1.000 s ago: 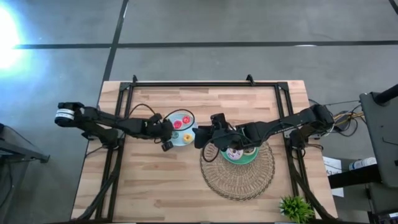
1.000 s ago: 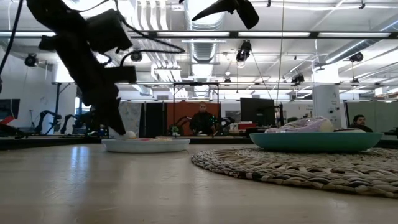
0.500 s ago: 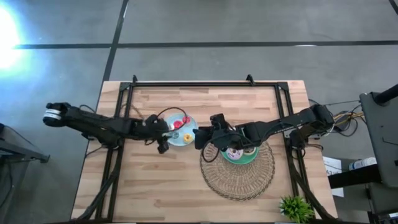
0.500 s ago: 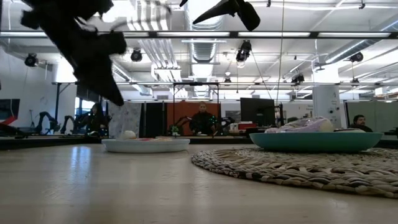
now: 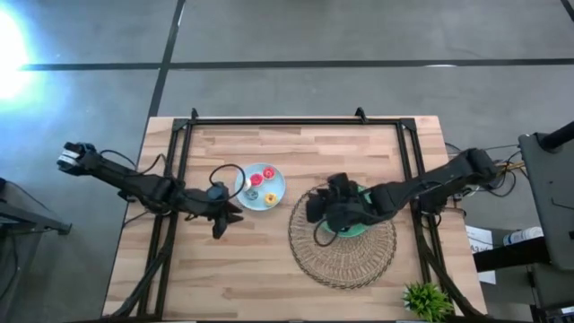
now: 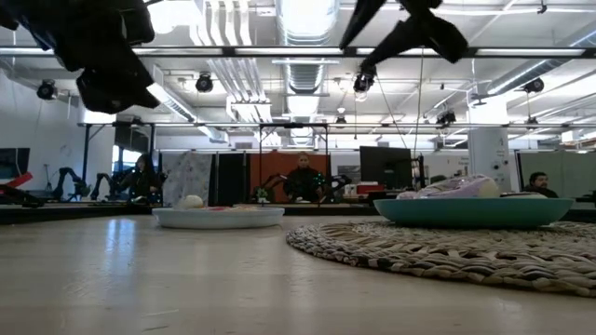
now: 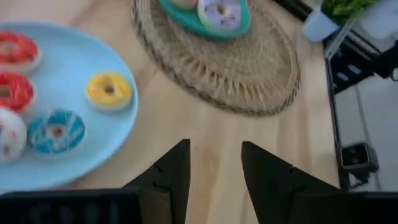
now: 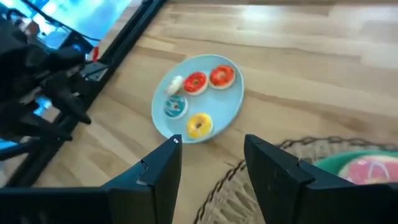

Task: Pick & Place donuts
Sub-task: Return to Home Position

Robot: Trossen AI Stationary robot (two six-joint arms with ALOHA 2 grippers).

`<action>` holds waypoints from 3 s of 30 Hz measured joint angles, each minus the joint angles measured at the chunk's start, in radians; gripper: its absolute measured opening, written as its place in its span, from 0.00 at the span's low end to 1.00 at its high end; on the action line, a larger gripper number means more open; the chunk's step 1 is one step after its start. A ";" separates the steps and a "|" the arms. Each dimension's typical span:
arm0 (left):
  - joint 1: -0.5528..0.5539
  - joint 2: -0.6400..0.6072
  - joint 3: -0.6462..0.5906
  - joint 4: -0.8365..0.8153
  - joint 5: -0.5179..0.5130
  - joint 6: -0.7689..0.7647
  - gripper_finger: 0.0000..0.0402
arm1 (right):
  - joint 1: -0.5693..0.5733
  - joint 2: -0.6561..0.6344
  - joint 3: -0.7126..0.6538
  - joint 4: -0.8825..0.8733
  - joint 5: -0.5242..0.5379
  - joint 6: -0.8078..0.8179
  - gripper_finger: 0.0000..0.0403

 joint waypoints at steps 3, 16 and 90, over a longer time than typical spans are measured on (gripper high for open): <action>0.000 -0.015 0.002 -0.037 0.057 -0.056 0.29 | 0.013 -0.055 -0.047 -0.005 -0.015 0.078 0.41; -0.029 -0.022 -0.001 0.228 0.164 0.017 0.29 | 0.129 -0.133 -0.132 0.361 -0.068 -0.118 0.41; 0.518 -0.686 -0.522 0.370 0.690 0.133 0.29 | -0.149 -1.160 -1.211 0.850 -0.029 -0.685 0.41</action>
